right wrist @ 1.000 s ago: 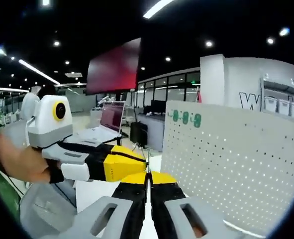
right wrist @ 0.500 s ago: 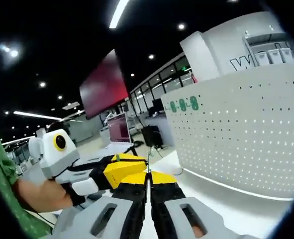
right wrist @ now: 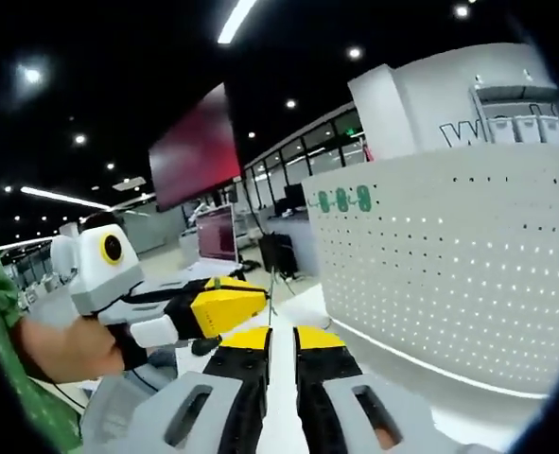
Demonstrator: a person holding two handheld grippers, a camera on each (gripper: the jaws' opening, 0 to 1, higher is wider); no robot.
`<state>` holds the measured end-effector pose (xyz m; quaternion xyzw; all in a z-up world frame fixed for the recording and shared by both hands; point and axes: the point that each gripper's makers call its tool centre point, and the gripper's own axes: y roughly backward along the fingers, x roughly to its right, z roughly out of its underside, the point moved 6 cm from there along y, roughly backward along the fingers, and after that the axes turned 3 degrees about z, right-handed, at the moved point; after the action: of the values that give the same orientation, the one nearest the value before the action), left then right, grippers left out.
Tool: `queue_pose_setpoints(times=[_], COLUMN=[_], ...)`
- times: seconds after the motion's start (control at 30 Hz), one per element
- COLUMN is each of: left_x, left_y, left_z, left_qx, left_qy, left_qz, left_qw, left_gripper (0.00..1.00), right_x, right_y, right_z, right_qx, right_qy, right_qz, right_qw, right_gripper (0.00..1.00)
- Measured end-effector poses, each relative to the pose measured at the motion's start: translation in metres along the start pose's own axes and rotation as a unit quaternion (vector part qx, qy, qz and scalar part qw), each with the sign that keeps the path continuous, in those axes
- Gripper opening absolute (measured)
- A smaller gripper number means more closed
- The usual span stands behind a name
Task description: Insert the hook assembly into the mounting plate slot until the hook locks in place.
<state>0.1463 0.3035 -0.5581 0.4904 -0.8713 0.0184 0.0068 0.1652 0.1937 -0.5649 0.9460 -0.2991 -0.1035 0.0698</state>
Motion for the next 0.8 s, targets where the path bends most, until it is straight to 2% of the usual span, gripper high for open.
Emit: queue_pose_setpoints(times=[0.13,0.37,0.47,0.8], left_x=[-0.004,-0.007,-0.008,-0.01], left_y=[0.0,-0.002,-0.003,-0.007], left_z=[0.0,0.001,0.0,-0.002], left_qx=[-0.001,-0.002,-0.001,0.002], left_qy=[0.0,0.003,0.003,0.007], left_qz=[-0.006,-0.013,-0.014,-0.018], left_qw=[1.0,0.9999,0.9999,0.9998], left_gripper=[0.03,0.03,0.03,0.03], right_x=[0.004,0.014,0.017,0.022], right_y=[0.009,0.024,0.029,0.042], right_z=[0.0,0.002,0.001,0.005], right_qx=[0.005,0.015,0.02,0.006], right_qy=[0.016,0.017,0.018,0.038], right_qz=[0.017,0.048,0.056,0.096], right_qw=[0.9997,0.9986,0.9981,0.9947], right_gripper=[0.1,0.15,0.22,0.47])
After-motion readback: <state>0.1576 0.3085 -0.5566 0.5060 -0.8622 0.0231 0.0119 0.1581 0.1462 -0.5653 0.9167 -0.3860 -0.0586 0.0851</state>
